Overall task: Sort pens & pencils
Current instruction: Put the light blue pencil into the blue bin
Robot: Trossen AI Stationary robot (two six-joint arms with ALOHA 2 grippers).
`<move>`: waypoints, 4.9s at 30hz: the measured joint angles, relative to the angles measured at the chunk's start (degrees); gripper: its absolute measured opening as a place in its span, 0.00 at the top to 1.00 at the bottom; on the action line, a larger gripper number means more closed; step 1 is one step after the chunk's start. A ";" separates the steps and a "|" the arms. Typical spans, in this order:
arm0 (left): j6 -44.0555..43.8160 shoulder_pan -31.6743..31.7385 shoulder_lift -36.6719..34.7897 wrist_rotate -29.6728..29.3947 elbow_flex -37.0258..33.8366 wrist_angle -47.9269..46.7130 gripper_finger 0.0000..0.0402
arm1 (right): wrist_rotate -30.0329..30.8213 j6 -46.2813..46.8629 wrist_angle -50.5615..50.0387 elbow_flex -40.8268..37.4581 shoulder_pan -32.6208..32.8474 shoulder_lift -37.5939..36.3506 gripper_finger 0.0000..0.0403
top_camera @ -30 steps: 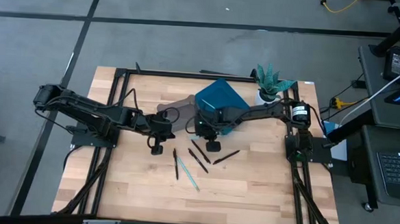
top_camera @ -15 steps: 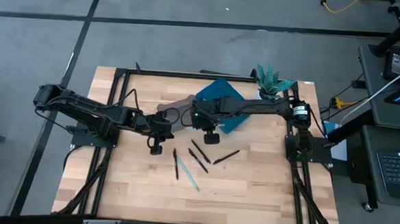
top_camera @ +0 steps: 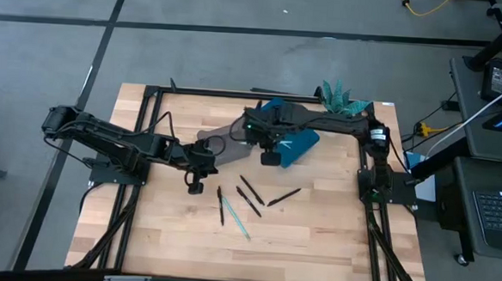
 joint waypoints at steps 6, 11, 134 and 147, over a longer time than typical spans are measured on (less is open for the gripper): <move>0.00 0.00 0.00 0.00 0.00 0.00 0.97 | 2.34 0.29 -1.92 0.00 -3.69 0.00 0.95; 0.00 0.00 0.00 0.00 0.00 0.00 0.97 | 2.31 0.81 -2.85 0.00 -6.92 0.00 0.95; 5.58 0.02 0.00 -1.33 0.00 3.93 0.97 | -13.97 7.57 26.06 -31.75 -9.79 -32.75 0.80; 7.90 -2.35 0.00 1.75 0.00 7.99 0.97 | -2.31 23.79 53.94 -65.37 7.24 -54.01 0.80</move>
